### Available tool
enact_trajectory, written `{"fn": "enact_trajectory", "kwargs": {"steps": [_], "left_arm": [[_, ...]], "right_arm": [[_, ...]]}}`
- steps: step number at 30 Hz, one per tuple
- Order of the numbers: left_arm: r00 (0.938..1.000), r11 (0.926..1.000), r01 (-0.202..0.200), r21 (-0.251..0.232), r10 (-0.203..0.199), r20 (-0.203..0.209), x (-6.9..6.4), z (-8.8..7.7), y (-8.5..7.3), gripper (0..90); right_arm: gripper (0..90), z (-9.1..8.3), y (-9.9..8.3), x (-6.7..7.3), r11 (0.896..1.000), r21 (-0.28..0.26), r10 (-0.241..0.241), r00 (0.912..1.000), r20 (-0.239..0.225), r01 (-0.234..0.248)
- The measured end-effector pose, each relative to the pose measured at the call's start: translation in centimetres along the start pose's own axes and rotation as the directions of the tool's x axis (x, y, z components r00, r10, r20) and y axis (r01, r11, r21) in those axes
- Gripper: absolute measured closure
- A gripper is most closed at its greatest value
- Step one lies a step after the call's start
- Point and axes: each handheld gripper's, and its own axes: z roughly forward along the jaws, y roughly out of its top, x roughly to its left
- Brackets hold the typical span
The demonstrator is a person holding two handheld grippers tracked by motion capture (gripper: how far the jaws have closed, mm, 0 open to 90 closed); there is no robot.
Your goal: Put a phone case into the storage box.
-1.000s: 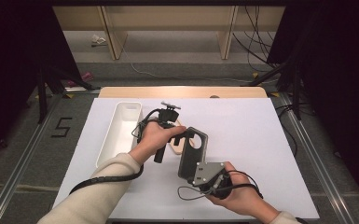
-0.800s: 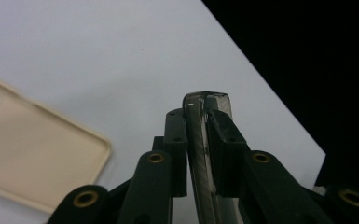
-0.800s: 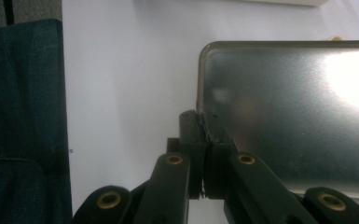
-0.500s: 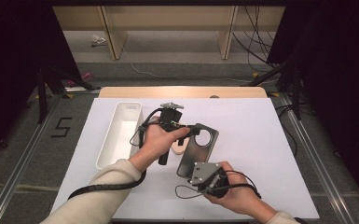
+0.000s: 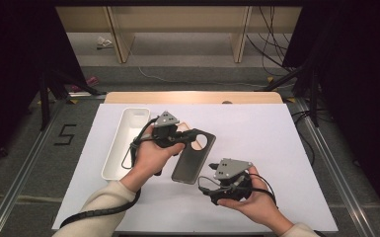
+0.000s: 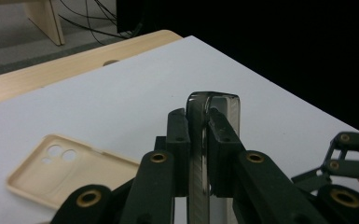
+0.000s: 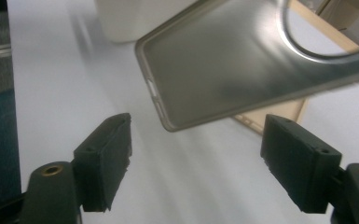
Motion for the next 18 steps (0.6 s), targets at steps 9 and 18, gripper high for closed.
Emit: {"fn": "enact_trajectory", "kwargs": {"steps": [9, 18], "left_arm": [[0.9990, 0.9915, -0.025, -0.128, 0.021, -0.039, 1.2, -3.1, -0.6, 81.0], [0.9984, 0.9817, -0.036, -0.187, 0.027, -0.051, 1.9, -4.7, -1.3, 80.9]], "right_arm": [[17.8, -0.4, -0.5, -1.1, 0.994, -0.050, 0.100, 0.9946, 0.025, -0.099], [16.3, -1.1, -0.7, -1.5, 0.989, -0.093, 0.117, 0.9927, 0.028, -0.114]]}}
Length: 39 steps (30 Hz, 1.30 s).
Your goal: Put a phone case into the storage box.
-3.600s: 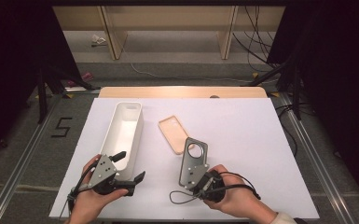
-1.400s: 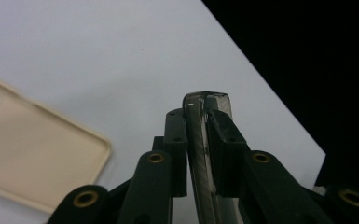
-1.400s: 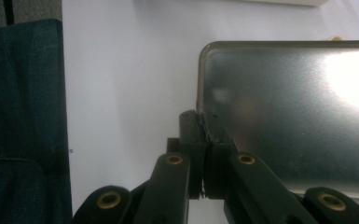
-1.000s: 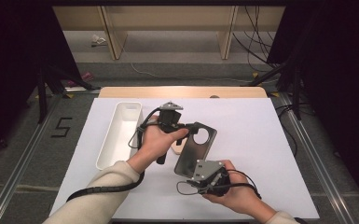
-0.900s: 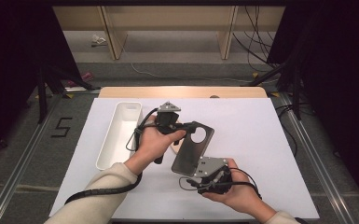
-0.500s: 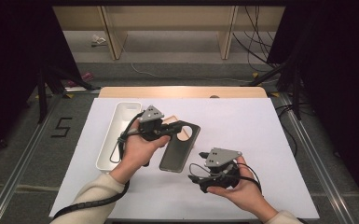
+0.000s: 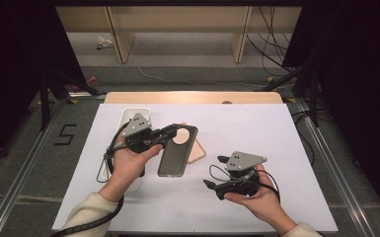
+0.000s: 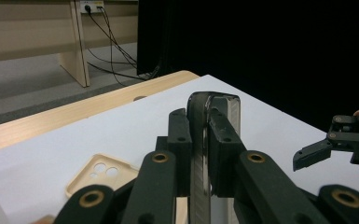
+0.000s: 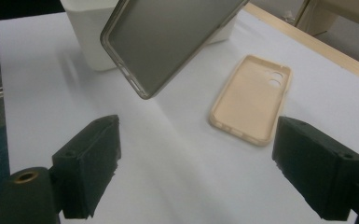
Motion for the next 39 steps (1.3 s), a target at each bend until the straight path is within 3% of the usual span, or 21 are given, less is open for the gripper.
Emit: {"fn": "enact_trajectory", "kwargs": {"steps": [5, 20, 34, 39], "left_arm": [[0.9997, 0.9995, -0.022, -0.022, 0.022, 0.000, 0.1, -0.4, 0.2, 80.9], [0.9997, 0.9993, -0.015, -0.034, 0.016, 0.020, 0.5, -0.6, 0.2, 80.9], [0.9992, 0.9953, -0.034, -0.091, 0.036, 0.015, 0.8, -1.9, 1.7, 81.0], [0.9997, 0.9941, -0.006, -0.109, 0.009, 0.021, 1.3, -2.4, 2.2, 81.0]], "right_arm": [[16.3, -0.1, -0.2, -0.3, 0.999, -0.022, 0.023, 0.9997, -0.011, -0.024], [16.2, -0.5, -0.8, -1.7, 0.992, -0.065, 0.103, 0.9942, -0.028, -0.105], [16.2, -0.5, -1.0, -2.0, 0.989, -0.070, 0.124, 0.9915, -0.041, -0.126], [16.3, -0.5, -1.0, -2.1, 0.989, -0.071, 0.130, 0.9906, -0.040, -0.133]]}}
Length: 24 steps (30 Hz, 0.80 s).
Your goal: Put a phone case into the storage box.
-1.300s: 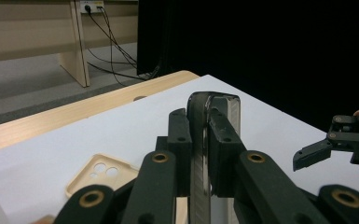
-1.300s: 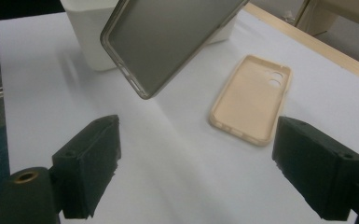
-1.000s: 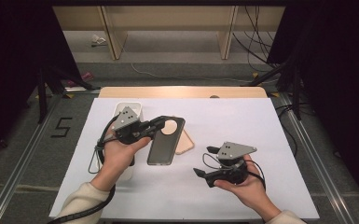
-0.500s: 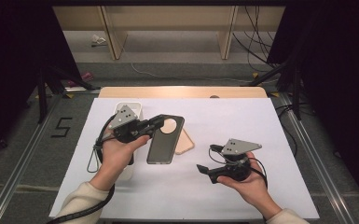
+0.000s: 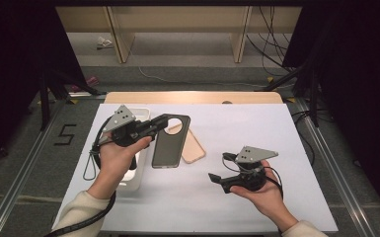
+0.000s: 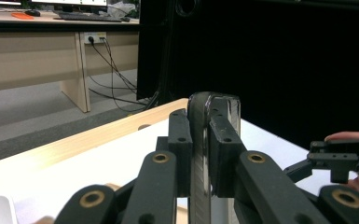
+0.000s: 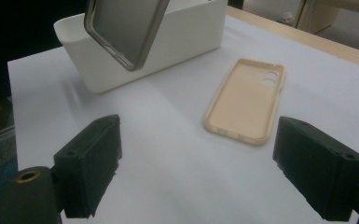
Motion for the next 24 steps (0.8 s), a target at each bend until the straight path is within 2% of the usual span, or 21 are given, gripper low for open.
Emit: {"fn": "enact_trajectory", "kwargs": {"steps": [12, 18, 24], "left_arm": [[0.9993, 0.9994, -0.034, -0.006, 0.034, -0.019, 0.8, -0.8, 0.6, 80.9], [0.9979, 0.9980, -0.059, -0.021, 0.059, -0.026, 1.8, -1.7, 1.3, 80.9], [0.9973, 0.9974, -0.064, -0.032, 0.063, -0.038, 2.3, -2.3, 1.7, 80.9]], "right_arm": [[16.6, 0.0, -0.1, -0.1, 1.000, -0.004, 0.002, 1.0000, -0.004, -0.002], [16.6, -0.1, -0.1, -0.1, 1.000, -0.006, 0.009, 0.9999, -0.007, -0.009], [16.6, 0.0, -0.1, -0.1, 1.000, -0.006, 0.004, 1.0000, -0.007, -0.004]]}}
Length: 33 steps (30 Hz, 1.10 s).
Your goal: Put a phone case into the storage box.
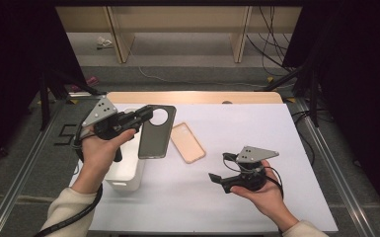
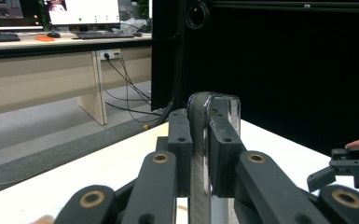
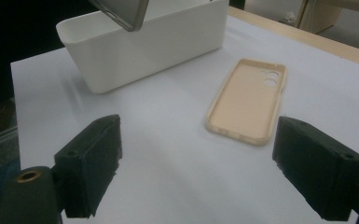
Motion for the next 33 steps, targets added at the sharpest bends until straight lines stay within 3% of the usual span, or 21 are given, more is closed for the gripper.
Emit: {"fn": "enact_trajectory", "kwargs": {"steps": [12, 33], "left_arm": [[0.9997, 1.0000, 0.001, -0.005, -0.001, -0.023, 1.8, -1.3, 0.6, 80.9], [0.9979, 0.9994, 0.020, -0.028, -0.022, -0.062, 3.5, -2.3, 0.7, 80.9]], "right_arm": [[16.6, 0.0, 0.1, 0.1, 1.000, 0.001, -0.001, 1.0000, -0.001, 0.001], [16.6, 0.0, 0.1, 0.1, 1.000, 0.004, -0.004, 1.0000, -0.003, 0.004]]}}
